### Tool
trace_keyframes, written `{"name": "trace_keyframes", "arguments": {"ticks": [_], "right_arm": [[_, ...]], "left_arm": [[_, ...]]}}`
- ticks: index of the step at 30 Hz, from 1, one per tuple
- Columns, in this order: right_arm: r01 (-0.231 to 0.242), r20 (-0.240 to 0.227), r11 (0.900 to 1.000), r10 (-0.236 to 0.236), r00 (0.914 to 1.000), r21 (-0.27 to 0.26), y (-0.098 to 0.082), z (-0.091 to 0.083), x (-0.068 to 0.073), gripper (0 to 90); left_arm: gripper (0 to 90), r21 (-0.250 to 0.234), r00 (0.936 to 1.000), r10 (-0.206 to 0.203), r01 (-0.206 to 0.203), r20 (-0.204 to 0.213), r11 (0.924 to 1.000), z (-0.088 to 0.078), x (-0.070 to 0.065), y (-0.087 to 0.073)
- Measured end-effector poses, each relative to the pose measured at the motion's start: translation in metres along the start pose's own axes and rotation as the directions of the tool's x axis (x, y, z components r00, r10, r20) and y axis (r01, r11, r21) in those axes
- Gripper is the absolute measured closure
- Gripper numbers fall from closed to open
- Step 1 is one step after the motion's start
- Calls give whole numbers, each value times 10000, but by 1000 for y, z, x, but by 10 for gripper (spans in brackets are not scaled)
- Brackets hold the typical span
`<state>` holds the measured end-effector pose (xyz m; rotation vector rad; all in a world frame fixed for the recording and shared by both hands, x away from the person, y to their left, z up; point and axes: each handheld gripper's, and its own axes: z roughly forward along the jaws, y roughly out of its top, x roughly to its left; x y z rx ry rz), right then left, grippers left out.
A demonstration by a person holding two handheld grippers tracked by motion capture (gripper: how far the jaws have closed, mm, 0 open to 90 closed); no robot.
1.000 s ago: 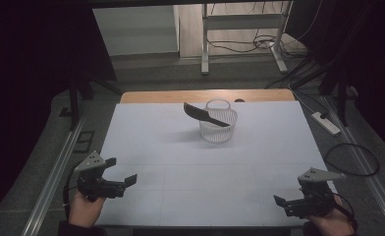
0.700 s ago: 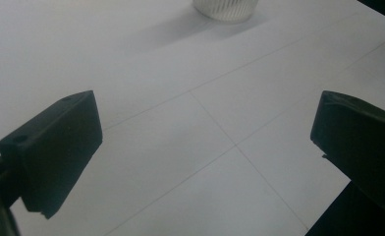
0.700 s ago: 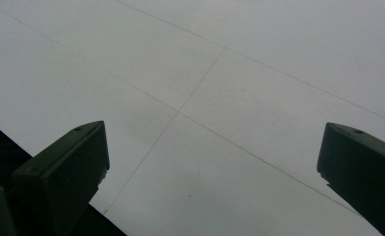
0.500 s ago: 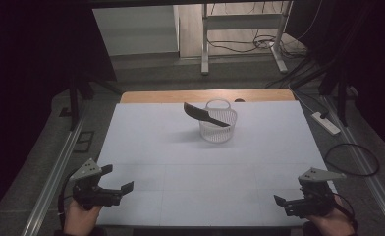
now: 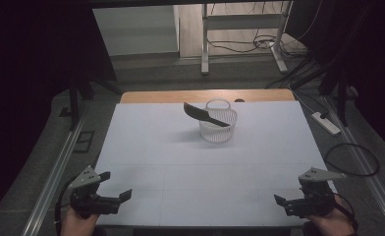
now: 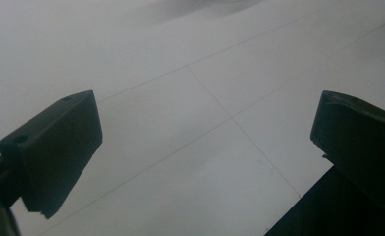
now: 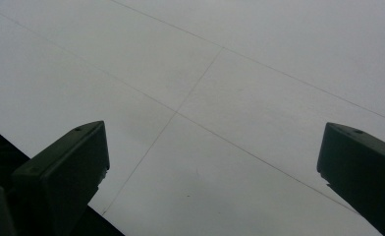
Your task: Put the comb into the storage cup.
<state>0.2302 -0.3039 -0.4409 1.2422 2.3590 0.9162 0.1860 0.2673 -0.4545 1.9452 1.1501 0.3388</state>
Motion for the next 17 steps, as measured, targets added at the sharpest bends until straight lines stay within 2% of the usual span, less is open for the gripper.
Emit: {"name": "trace_keyframes", "arguments": {"ticks": [5,10,17], "right_arm": [[-15,-7,10000,15,10000,-5,0,0,0,0],[-1,12,10000,1,10000,16,0,0,0,0],[49,35,10000,-50,10000,78,0,1,0,0]], "left_arm": [[0,282,9998,82,-76,-183,9996,1,-3,-3],[0,794,9989,184,-149,-431,9967,4,-4,-6],[0,804,9992,-73,104,-397,9967,5,-2,-5]]}}
